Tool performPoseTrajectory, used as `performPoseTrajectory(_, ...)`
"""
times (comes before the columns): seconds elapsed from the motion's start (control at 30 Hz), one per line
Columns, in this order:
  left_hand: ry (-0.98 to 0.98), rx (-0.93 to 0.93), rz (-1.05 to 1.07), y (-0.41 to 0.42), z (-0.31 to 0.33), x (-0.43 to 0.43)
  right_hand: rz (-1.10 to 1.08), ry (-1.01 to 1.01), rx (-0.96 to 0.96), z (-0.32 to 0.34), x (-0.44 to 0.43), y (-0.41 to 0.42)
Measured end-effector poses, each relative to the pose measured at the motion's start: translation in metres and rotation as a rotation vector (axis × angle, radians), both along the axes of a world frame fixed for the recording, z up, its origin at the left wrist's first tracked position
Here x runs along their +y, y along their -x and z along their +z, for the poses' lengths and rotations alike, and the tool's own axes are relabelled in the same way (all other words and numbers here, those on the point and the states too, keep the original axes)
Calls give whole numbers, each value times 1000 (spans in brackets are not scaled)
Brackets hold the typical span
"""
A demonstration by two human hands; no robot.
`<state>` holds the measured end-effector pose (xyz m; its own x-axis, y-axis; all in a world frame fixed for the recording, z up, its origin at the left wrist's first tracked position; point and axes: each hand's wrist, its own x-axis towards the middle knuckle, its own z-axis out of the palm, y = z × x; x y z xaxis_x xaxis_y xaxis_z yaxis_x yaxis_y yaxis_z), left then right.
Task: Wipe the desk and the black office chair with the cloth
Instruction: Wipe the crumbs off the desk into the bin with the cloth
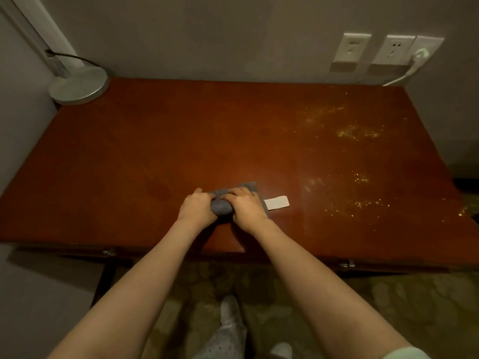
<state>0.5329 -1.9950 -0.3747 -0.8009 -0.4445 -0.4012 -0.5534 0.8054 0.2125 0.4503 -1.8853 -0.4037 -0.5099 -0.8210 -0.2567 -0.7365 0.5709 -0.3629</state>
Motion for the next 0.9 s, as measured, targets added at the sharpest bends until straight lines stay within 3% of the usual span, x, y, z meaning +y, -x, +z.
performPoseTrajectory(0.23, -8, 31, -90, 12, 1, 44, -64, 28, -2, -2, 45, 11)
performPoseTrajectory(0.57, -18, -40, -274, 50, 5, 187, -189, 41, -1, 3, 194, 40)
performPoseTrajectory(0.9, -15, -26, -303, 64, -3, 277, -195, 4, 69, 8, 289, 52)
